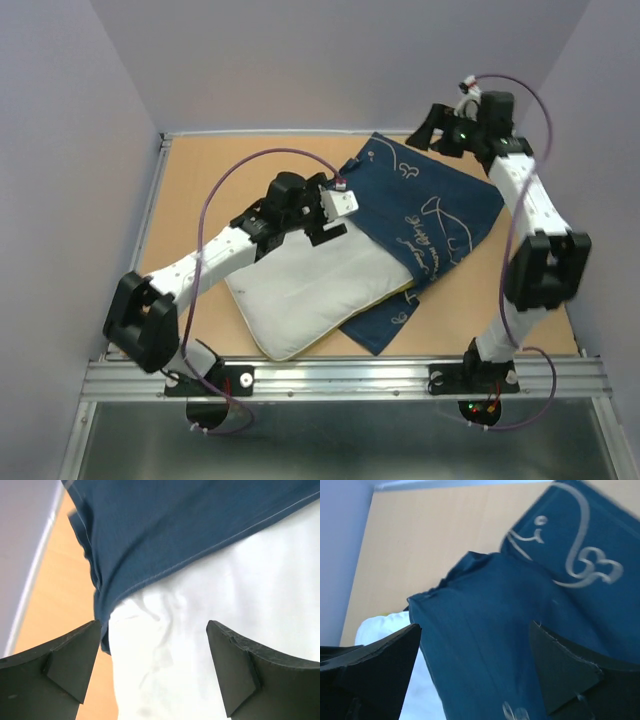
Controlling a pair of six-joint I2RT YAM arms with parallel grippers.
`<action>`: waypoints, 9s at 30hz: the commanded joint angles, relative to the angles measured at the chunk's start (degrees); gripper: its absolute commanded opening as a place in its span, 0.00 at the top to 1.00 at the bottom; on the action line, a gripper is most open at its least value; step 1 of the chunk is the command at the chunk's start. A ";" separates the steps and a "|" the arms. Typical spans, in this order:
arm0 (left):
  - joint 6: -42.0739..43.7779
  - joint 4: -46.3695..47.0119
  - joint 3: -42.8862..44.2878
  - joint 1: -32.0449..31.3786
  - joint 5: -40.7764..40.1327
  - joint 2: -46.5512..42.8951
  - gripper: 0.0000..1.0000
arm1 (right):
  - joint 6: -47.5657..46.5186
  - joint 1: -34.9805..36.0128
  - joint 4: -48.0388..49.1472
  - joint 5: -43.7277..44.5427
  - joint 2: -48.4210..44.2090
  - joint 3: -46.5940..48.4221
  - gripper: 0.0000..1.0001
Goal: Put the pillow into the pillowcase
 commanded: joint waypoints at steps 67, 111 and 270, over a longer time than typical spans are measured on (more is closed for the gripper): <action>-40.57 -17.94 40.43 -7.73 6.02 20.52 1.00 | -6.32 -4.95 16.72 -20.84 -22.89 -50.54 0.99; -38.20 -12.55 10.36 -4.40 -4.18 -1.36 0.14 | -19.14 8.96 -15.63 19.82 -8.25 -7.16 0.28; 22.09 -7.48 -0.78 -27.61 -9.98 -23.60 1.00 | -30.41 21.71 -43.69 -6.05 -9.11 20.26 0.99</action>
